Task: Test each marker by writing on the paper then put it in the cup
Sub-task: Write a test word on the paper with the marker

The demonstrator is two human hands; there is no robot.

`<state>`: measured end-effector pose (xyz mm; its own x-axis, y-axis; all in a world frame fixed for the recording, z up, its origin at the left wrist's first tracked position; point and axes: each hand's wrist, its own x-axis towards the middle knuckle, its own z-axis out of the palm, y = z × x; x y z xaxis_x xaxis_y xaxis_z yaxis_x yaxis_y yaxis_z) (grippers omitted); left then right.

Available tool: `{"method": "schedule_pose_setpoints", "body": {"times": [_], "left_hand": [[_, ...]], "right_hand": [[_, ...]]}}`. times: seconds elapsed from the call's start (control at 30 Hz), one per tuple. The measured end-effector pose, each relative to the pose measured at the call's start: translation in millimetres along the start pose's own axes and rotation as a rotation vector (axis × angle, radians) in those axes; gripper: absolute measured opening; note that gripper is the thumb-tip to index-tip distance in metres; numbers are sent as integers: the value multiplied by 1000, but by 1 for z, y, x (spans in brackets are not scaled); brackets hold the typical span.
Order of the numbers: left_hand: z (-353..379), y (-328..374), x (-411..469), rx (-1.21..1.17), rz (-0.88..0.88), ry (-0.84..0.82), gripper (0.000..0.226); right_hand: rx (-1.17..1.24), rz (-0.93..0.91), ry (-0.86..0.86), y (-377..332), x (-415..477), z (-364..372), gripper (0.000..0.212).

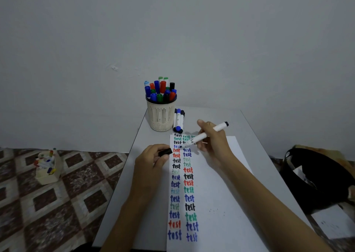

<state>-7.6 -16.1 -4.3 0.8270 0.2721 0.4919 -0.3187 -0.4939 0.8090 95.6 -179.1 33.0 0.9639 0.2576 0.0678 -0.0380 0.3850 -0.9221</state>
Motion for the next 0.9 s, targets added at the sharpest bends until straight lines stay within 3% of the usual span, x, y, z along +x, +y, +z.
{"method": "schedule_pose_setpoints", "body": {"times": [0.3,0.4,0.5,0.63,0.9], "left_hand": [[0,0,-1,-53,5,-80,24],[1,-1,-1,-38,27,-104,21],[-2,-2,0,-59,-25,-25,18],[-4,6,-2,-102,-67,-9,23],[-4,3,-2,-40,-95,-17,20]], "right_hand": [[66,41,-29,12,-20,7,31],[3,59,-121,16,-26,10,27],[60,134,-251,13,-26,9,13],[128,217,-292,2,-22,-1,11],[-471,122,-341,0,-17,-25,20]]}}
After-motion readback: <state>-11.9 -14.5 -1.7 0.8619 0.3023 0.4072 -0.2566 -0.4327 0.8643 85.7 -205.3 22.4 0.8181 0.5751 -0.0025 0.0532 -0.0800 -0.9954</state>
